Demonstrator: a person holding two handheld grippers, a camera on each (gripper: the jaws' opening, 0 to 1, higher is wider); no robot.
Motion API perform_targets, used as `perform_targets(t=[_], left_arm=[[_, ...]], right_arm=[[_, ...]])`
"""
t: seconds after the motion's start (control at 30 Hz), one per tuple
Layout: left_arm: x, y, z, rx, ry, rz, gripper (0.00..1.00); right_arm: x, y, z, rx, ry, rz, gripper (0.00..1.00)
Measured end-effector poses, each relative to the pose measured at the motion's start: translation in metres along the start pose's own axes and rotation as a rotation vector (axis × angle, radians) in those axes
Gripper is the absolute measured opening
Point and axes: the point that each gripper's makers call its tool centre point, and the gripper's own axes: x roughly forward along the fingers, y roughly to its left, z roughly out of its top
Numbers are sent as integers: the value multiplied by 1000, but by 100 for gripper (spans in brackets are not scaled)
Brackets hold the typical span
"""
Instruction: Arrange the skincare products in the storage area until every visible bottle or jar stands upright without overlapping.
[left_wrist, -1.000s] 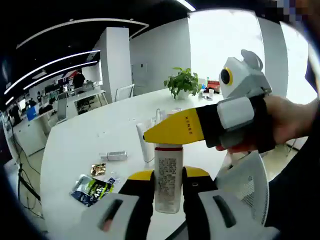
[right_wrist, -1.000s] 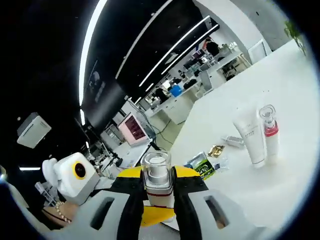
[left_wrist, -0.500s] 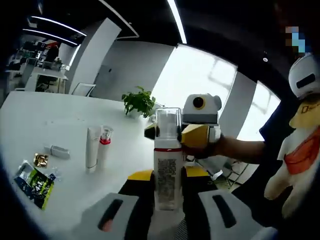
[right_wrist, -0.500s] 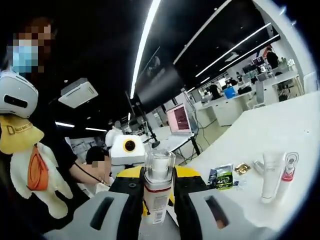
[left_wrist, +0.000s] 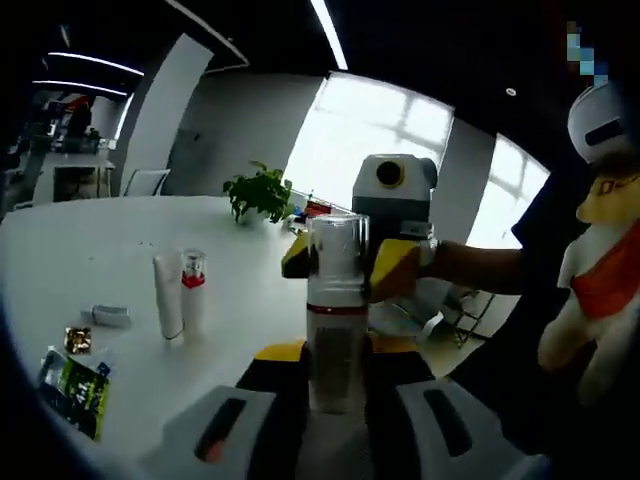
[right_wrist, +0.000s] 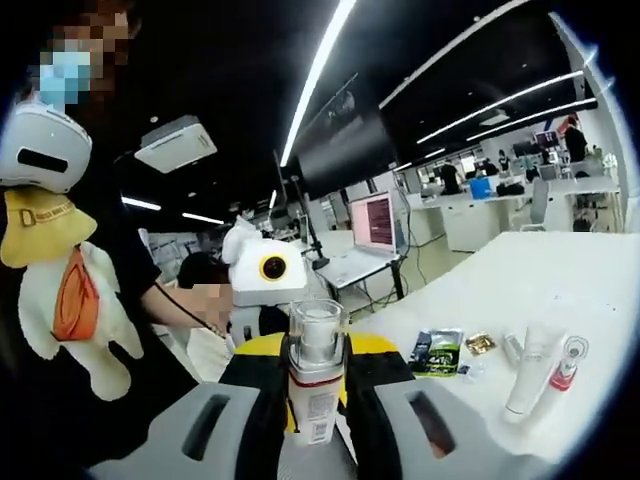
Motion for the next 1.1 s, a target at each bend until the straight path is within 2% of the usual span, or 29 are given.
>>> perform_targets(t=[0.23, 0.33, 0.4, 0.5, 0.63, 0.73, 1.1], left_arm=[[8, 3, -9, 40, 70, 19, 24], [9, 9, -13, 108, 117, 50, 25], [9, 10, -12, 118, 129, 63, 27], [7, 14, -13, 186, 168, 66, 26], [11, 14, -15, 218, 204, 72, 26], [9, 15, -13, 227, 207, 77, 28], [12, 18, -11, 233, 203, 83, 27]], right_arm=[[-1, -4, -10, -85, 57, -18, 20], [-3, -8, -14, -139, 74, -23, 20], [-2, -7, -14, -149, 74, -24, 20], [-3, -10, -16, -169, 83, -21, 20], [-1, -10, -17, -195, 99, -15, 20], [-2, -13, -18, -212, 114, -19, 20], [-3, -16, -16, -189, 79, -12, 20]])
